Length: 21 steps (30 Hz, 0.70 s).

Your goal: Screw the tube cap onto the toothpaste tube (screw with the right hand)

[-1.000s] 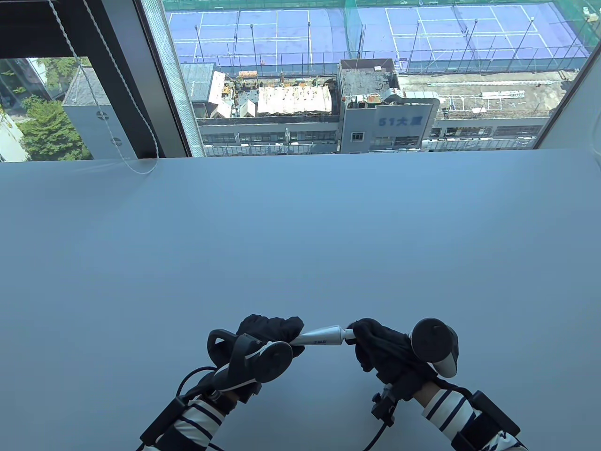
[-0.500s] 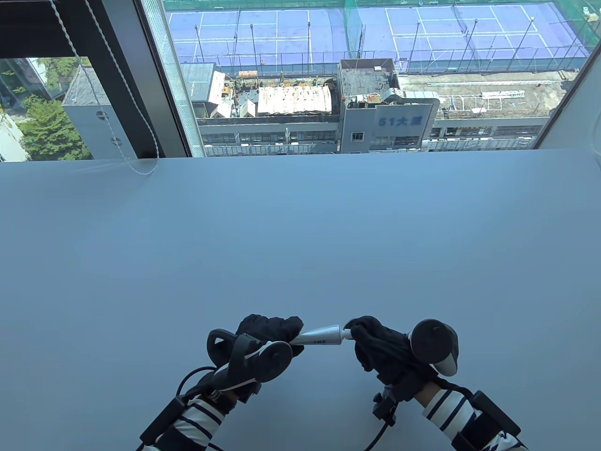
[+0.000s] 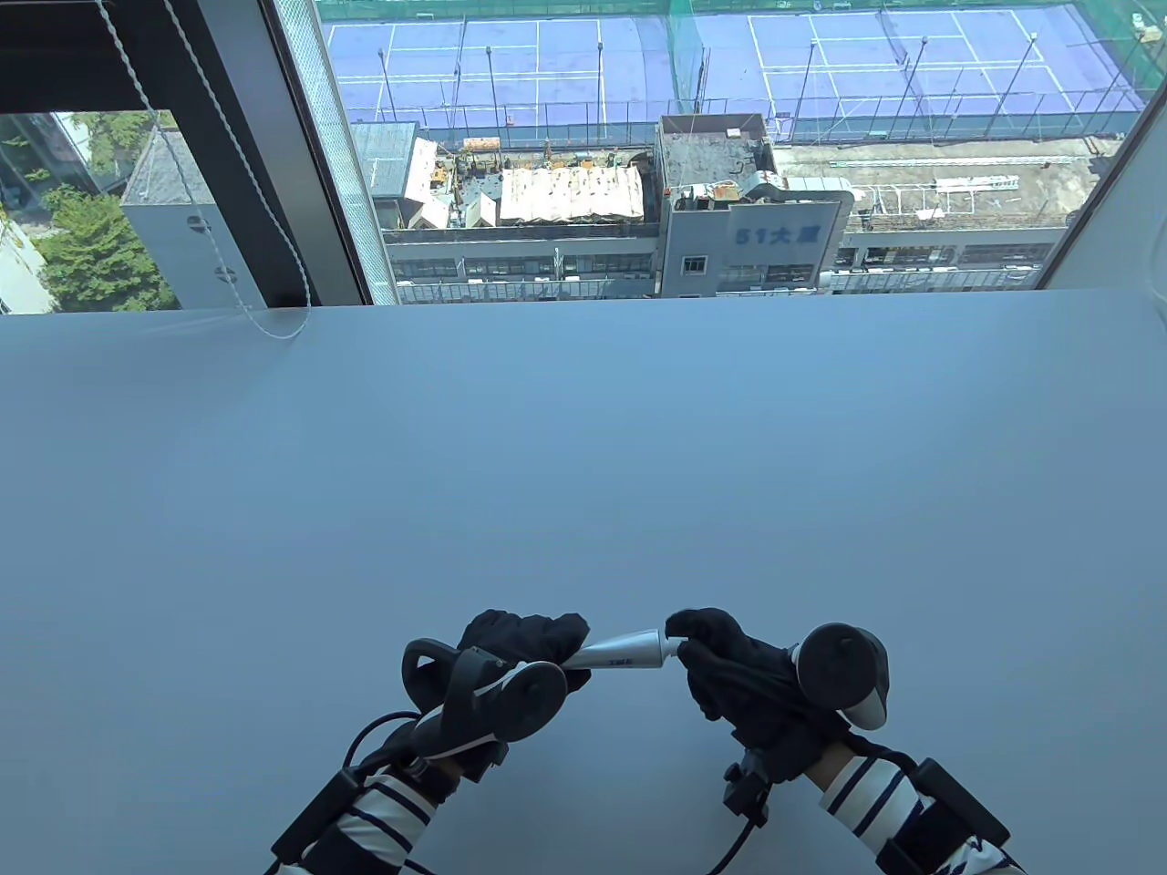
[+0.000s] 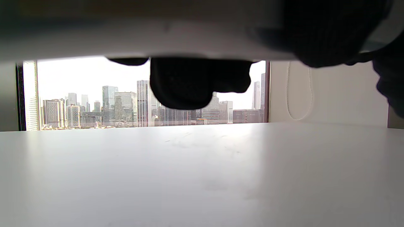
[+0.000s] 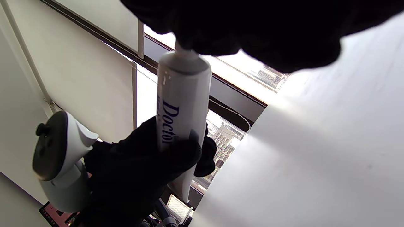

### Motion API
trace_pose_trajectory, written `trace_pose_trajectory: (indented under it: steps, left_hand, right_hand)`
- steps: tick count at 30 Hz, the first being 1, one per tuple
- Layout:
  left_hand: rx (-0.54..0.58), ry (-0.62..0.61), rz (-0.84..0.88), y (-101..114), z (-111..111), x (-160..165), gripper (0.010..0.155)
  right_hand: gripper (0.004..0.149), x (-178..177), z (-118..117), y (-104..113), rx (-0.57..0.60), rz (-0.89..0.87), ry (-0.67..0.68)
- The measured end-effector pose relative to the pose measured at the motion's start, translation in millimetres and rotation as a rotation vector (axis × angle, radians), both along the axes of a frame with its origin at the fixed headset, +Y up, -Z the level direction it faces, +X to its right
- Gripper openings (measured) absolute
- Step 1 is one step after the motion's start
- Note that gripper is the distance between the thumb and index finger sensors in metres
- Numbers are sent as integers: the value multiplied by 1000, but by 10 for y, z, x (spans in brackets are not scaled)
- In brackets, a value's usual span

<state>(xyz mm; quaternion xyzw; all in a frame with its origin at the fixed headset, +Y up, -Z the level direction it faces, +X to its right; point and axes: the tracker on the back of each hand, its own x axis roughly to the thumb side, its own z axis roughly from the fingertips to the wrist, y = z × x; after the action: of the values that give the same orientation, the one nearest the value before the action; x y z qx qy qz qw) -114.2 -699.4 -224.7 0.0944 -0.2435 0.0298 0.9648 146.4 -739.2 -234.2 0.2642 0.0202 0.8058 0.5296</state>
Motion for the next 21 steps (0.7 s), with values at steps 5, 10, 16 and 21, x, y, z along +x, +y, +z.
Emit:
trace_pose_trajectory:
  steps: [5,10,16,21]
  left_hand:
    - [-9,7,7,-4,-8,-11,70]
    - [-11,12,16,-2,-13,-19,70]
    - [-8,5,8,-17,-6,-1,69]
    - [-7,8,8,-13,-3,-1,69]
  right_hand:
    - [63,44,7,-12,-15,47,-85]
    - [58,16,-1,-1,24,32,7]
    - [44,-1,9,7,27,28,-45]
    - [58,54,13,-14,18,27,-113]
